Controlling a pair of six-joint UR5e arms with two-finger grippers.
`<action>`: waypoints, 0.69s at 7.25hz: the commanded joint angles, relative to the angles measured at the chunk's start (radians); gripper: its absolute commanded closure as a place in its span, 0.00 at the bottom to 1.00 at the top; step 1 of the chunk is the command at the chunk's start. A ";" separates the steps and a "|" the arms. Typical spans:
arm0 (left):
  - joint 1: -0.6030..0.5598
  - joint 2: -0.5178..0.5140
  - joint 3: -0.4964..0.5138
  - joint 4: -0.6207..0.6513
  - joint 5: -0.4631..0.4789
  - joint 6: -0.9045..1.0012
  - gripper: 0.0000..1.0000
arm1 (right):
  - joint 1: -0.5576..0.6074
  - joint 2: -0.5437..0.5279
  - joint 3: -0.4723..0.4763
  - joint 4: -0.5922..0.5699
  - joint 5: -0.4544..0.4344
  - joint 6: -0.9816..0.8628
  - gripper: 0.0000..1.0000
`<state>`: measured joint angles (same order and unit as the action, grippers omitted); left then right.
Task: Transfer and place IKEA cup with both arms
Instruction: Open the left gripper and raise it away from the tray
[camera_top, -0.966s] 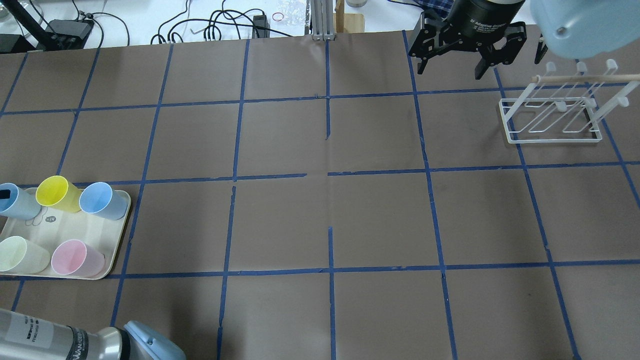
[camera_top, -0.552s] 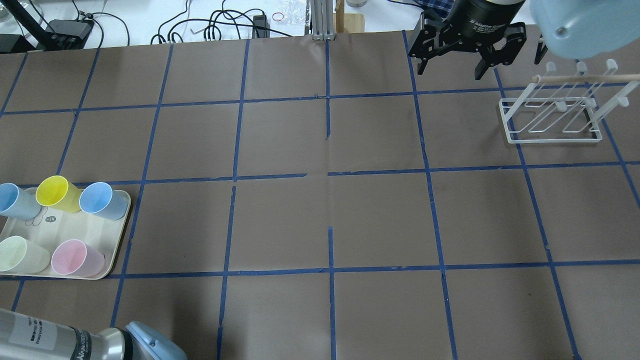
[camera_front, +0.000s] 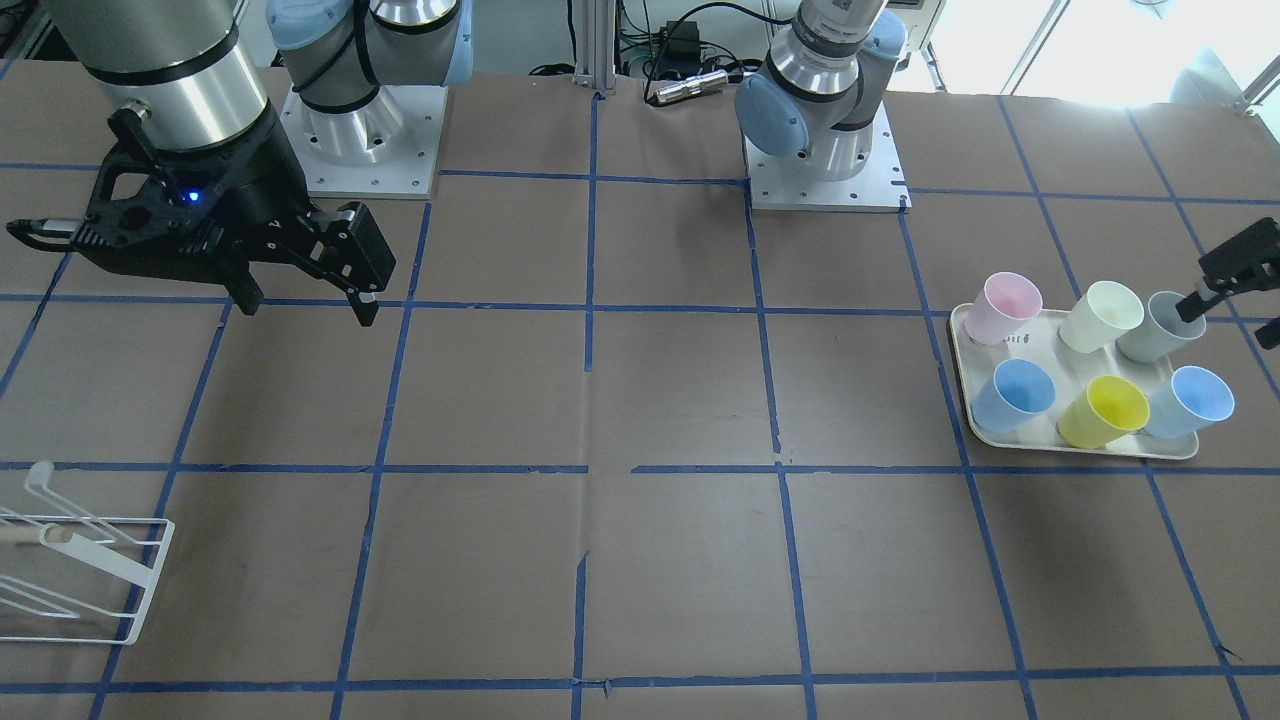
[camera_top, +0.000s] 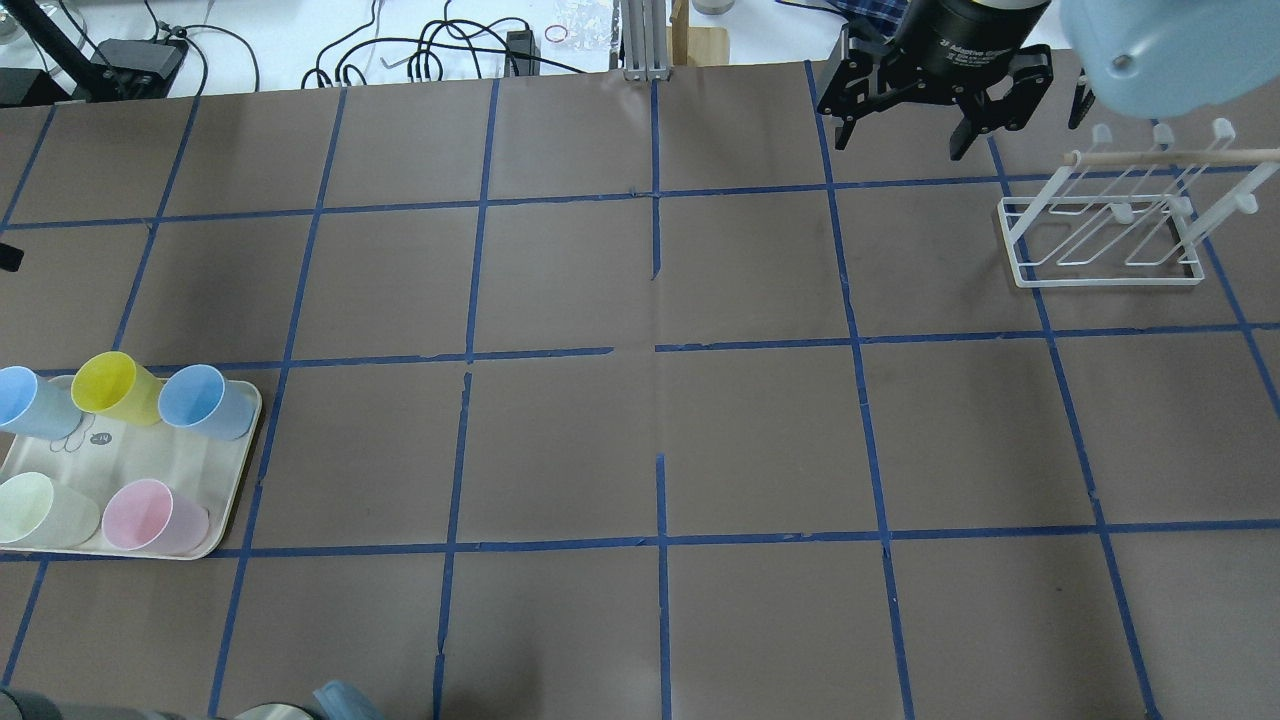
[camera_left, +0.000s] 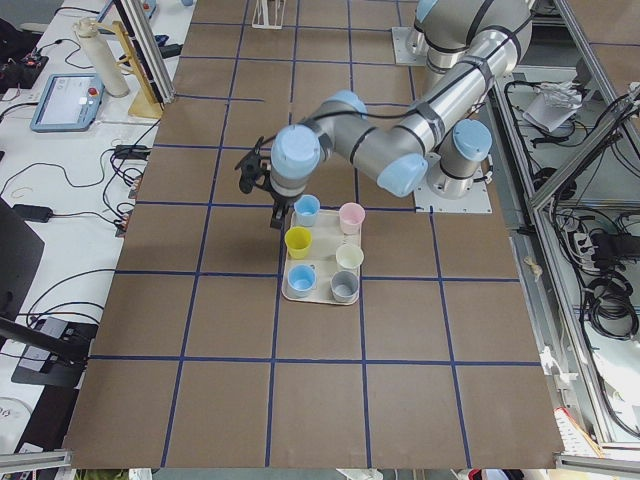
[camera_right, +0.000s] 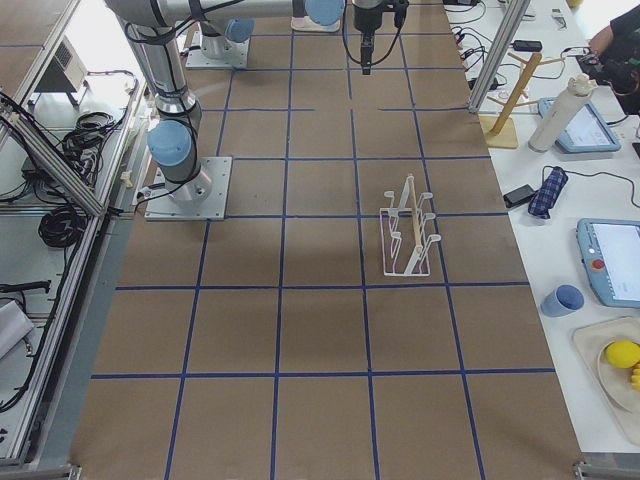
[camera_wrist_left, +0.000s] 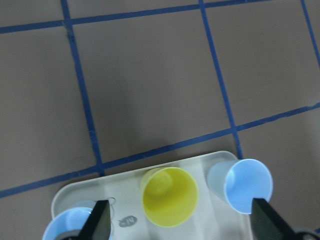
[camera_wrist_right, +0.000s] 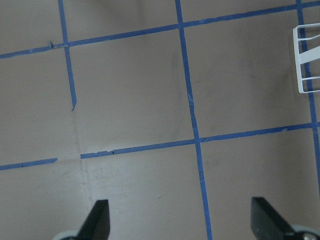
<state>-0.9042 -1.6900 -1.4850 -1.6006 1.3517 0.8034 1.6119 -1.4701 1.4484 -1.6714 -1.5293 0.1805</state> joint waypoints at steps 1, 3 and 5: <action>-0.238 0.105 -0.004 -0.056 0.101 -0.322 0.00 | -0.001 0.001 0.001 -0.002 0.000 0.001 0.00; -0.408 0.141 -0.017 -0.067 0.136 -0.598 0.00 | -0.001 0.001 0.001 -0.002 0.000 0.001 0.00; -0.575 0.141 -0.020 -0.067 0.170 -0.818 0.00 | 0.000 0.001 0.003 -0.002 0.000 0.001 0.00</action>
<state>-1.3756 -1.5525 -1.5012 -1.6658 1.5048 0.1162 1.6112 -1.4698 1.4501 -1.6732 -1.5294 0.1810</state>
